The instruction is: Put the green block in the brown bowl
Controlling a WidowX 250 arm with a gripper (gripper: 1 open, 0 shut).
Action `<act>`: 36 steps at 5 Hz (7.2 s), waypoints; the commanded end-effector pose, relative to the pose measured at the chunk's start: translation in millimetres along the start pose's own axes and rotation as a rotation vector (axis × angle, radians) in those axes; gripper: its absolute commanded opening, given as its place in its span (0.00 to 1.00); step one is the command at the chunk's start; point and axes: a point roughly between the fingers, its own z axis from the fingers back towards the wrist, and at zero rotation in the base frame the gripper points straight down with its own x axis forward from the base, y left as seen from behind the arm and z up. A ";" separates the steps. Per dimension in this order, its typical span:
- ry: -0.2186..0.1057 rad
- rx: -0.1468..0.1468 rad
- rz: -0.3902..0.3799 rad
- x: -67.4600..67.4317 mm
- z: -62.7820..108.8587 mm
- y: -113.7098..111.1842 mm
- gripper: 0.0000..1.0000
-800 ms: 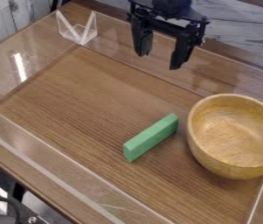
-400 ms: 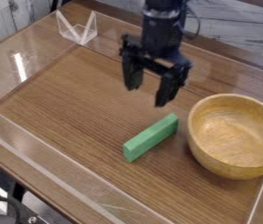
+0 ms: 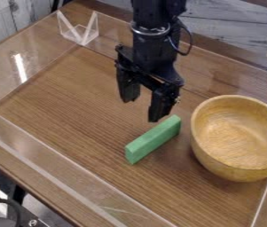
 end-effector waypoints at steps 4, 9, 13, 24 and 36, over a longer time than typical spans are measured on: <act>-0.058 -0.015 0.043 -2.1 -13.9 -4.7 1.00; -0.113 -0.038 -0.009 -1.0 -54.7 9.2 1.00; -0.146 -0.040 0.041 4.8 -44.0 -1.8 1.00; -0.183 -0.067 0.056 7.3 -39.6 -4.4 0.00; -0.112 -0.060 -0.128 28.0 -51.1 -40.5 0.00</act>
